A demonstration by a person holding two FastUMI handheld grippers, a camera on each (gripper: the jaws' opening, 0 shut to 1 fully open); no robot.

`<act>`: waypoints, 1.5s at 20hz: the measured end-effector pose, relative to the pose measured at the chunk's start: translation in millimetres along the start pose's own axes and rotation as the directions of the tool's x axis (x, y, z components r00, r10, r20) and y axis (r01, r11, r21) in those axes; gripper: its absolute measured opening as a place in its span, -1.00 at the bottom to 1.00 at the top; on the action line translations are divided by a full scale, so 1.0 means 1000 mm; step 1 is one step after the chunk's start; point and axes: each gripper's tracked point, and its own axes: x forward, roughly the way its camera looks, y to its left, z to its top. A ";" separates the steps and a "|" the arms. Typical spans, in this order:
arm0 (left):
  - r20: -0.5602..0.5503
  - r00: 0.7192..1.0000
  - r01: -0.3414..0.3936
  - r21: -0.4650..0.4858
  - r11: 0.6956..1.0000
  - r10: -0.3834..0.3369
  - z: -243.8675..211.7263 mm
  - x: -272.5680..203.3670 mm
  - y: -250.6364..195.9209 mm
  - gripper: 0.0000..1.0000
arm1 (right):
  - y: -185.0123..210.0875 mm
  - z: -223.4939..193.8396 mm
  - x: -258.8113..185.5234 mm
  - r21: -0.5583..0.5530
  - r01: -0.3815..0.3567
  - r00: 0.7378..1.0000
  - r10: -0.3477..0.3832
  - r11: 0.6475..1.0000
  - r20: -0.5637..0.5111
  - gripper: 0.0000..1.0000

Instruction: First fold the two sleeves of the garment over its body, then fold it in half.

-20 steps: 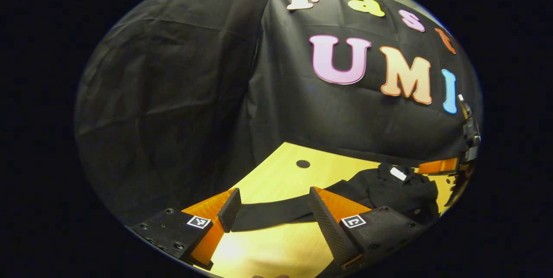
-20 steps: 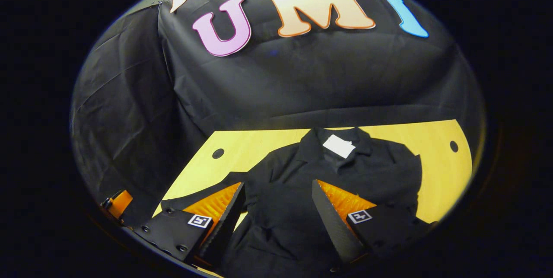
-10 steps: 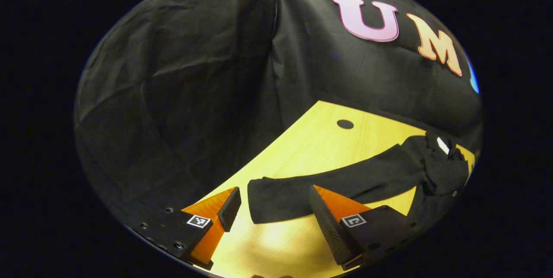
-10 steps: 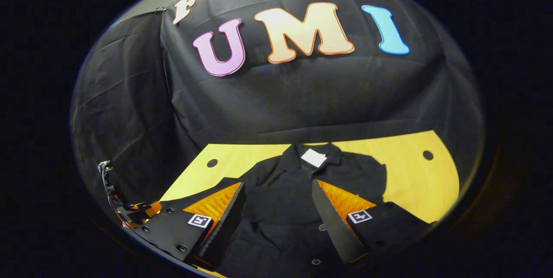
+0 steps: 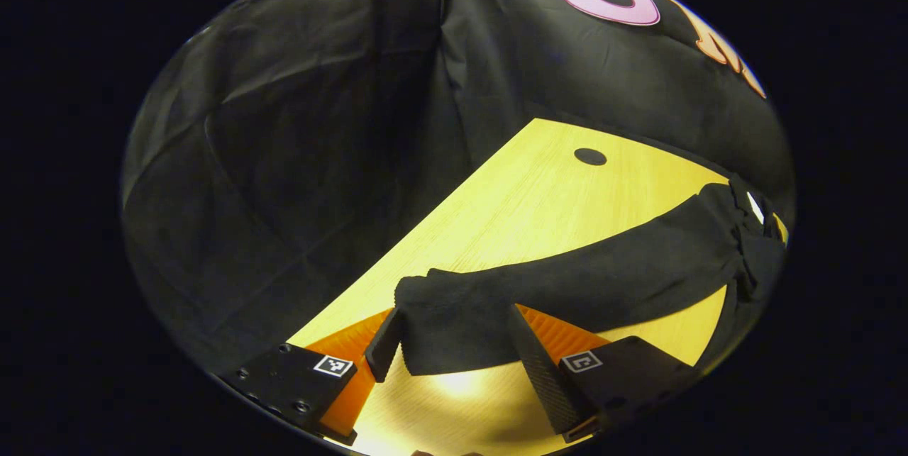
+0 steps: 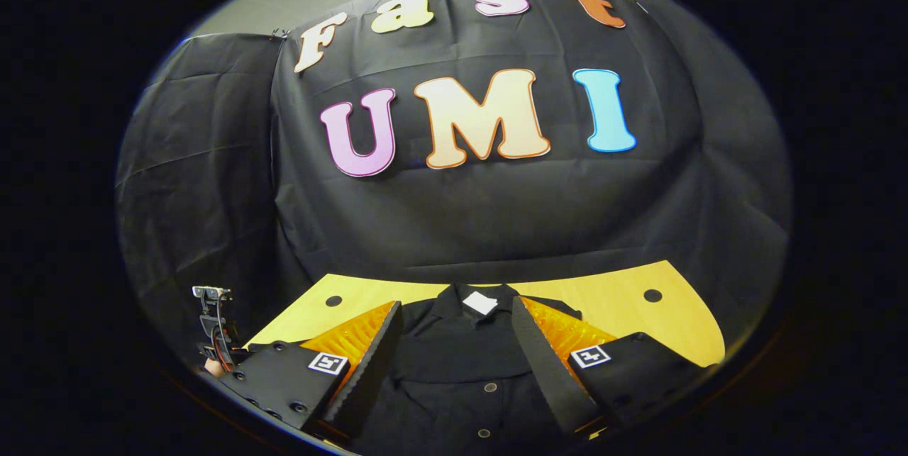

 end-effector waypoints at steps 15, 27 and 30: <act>-0.031 0.971 0.233 -0.073 0.970 -0.235 0.028 -0.008 -0.047 -1.00 | -0.050 -0.022 -0.036 0.033 0.095 0.995 -0.094 0.995 -0.027 0.95; 0.155 0.729 0.658 0.110 0.745 -0.666 0.123 -0.181 -0.292 -1.00 | -0.121 -0.033 -0.083 0.107 0.199 0.980 -0.199 0.974 -0.014 0.95; 0.121 0.658 0.734 0.118 0.669 -0.743 0.110 -0.217 -0.362 -1.00 | -0.148 -0.041 -0.102 0.134 0.239 0.971 -0.238 0.962 -0.020 0.95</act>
